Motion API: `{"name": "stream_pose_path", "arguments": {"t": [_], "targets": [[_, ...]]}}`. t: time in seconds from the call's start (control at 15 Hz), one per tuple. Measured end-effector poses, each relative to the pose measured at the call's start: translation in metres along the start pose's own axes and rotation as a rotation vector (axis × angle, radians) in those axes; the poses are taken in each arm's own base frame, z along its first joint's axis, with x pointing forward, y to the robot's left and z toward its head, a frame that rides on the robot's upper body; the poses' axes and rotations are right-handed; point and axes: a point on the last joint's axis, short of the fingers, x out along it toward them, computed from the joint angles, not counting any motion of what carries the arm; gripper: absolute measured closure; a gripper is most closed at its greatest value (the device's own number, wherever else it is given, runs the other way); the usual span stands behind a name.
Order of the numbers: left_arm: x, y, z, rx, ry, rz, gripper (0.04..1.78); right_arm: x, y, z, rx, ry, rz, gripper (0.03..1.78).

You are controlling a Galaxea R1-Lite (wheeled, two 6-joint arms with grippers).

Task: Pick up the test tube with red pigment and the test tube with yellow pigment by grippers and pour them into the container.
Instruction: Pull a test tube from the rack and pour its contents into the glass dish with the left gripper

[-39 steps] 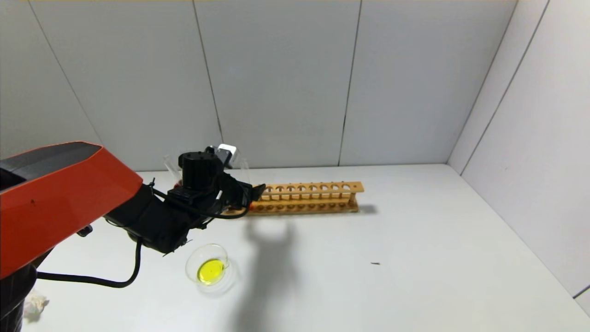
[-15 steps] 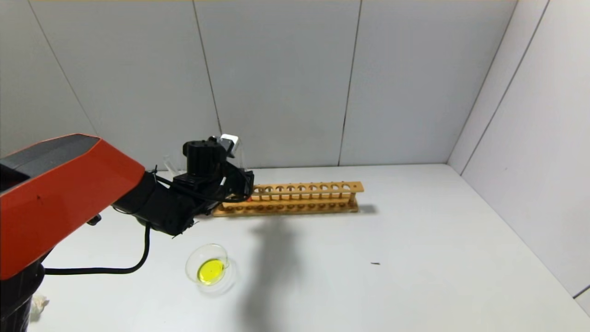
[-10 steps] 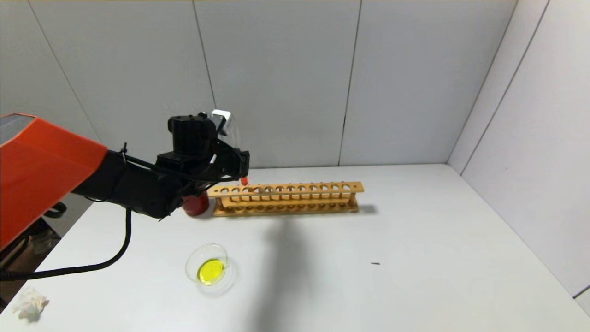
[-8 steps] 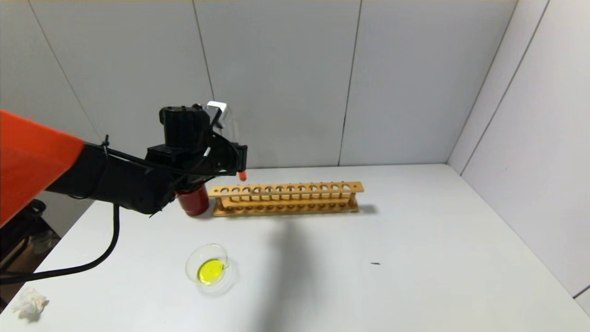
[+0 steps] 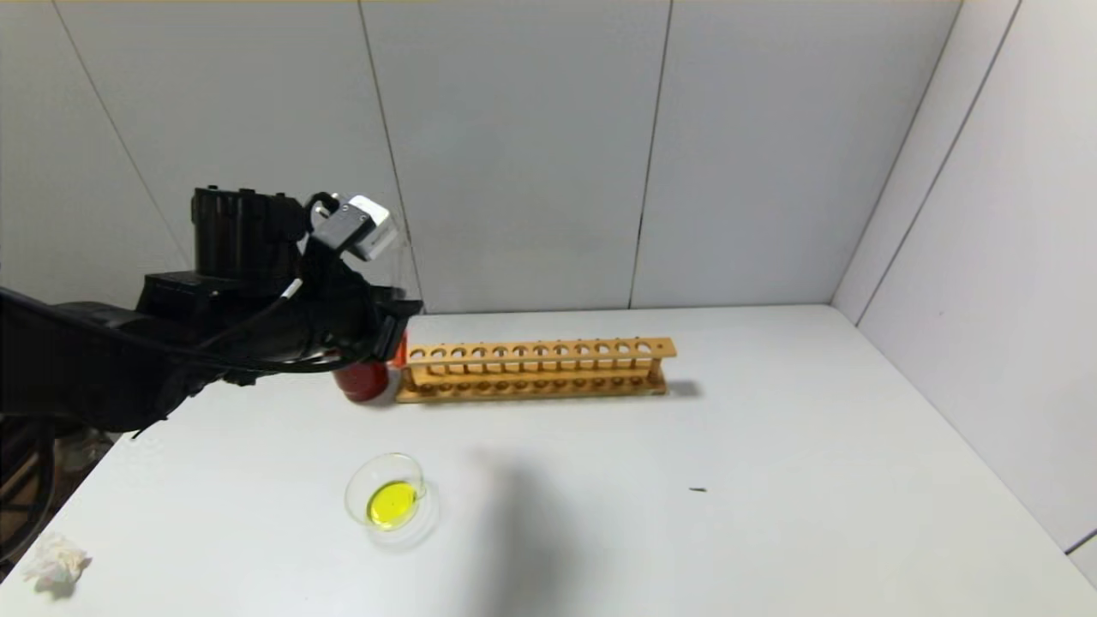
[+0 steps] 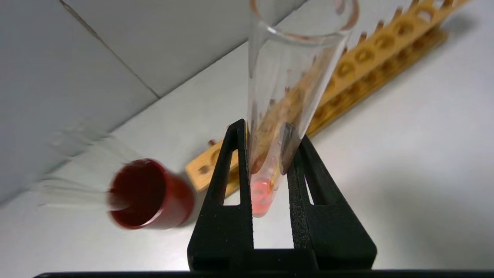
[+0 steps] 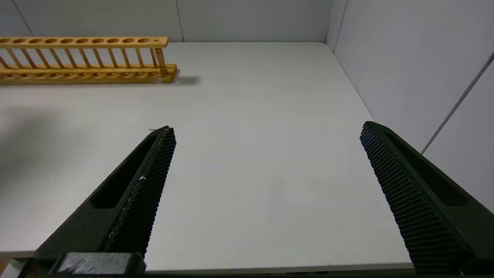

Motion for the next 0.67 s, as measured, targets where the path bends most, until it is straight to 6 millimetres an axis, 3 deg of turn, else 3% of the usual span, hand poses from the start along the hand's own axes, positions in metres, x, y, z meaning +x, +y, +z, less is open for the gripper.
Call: {"name": "stream_pose_path", "arguments": {"t": [0.33,0.67], "targets": [[-0.03,0.038,-0.026,0.313,-0.016,-0.053,1.51,0.0,0.0,0.0,0.0,0.0,0.0,0.06],[-0.042,0.055,-0.047,0.61,-0.047,-0.119,1.51,0.0,0.0,0.0,0.0,0.0,-0.001,0.06]]}}
